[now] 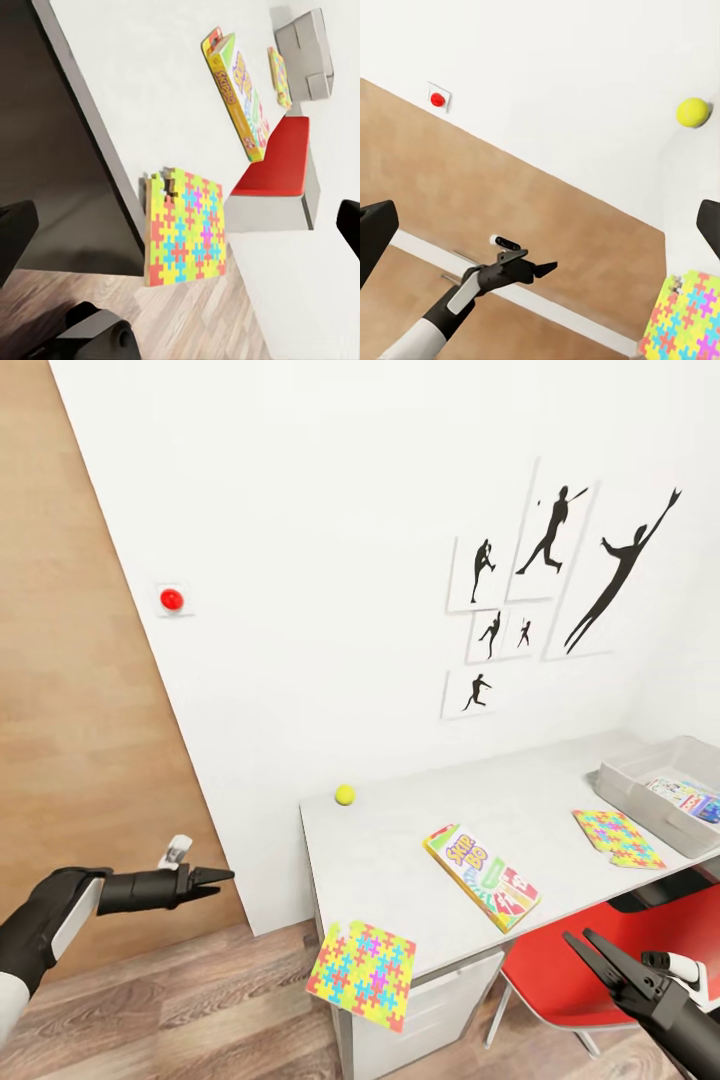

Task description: Put all the toys in the child's room - the three board games (two on the bed and one on the table), the two jigsaw puzzles on the table, and the tennis ball on the table - inside the toy box on the table in the child's room.

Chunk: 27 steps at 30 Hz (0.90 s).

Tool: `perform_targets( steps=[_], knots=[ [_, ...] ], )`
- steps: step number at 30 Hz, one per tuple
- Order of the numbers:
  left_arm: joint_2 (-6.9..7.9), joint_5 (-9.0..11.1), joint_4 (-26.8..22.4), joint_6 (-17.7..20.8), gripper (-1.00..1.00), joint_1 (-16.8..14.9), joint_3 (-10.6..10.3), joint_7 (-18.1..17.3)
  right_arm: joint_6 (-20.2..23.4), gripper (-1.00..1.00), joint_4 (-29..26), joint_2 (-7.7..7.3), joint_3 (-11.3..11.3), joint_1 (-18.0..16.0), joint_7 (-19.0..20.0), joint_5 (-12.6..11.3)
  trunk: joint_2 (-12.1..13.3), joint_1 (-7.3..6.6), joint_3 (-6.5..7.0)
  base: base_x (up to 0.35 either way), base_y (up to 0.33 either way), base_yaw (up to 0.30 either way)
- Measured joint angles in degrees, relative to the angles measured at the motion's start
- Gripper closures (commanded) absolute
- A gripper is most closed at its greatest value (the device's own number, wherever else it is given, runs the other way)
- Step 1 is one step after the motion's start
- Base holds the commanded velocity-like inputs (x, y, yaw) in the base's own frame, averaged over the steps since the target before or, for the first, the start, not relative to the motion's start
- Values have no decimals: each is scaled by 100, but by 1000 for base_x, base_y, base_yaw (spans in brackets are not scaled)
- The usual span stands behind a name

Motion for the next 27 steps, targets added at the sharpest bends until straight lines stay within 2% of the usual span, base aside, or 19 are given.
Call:
perform_targets(
  steps=[12, 16, 20, 27],
  knots=[
    [-55, -20, 602, -42, -100, -3, -4, 90, 78, -100, 0, 10, -18, -3, -2, -4, -483, 264, -217, 0, 0, 0],
    [-142, -25, 677, -42, -100, -3, -4, 111, 81, -100, 0, 13, -17, -4, -2, -4, -644, 352, -289, 0, 0, 0],
    [-341, -37, 733, -45, -100, -3, -12, 136, 83, -100, 0, 10, -15, -5, -1, -4, -805, 440, -361, 0, 0, 0],
    [-484, -121, 762, -47, -100, -5, -14, 258, 84, -100, -2, 17, -16, -4, -6, -4, -1086, 594, -487, 0, 0, 0]
  ],
)
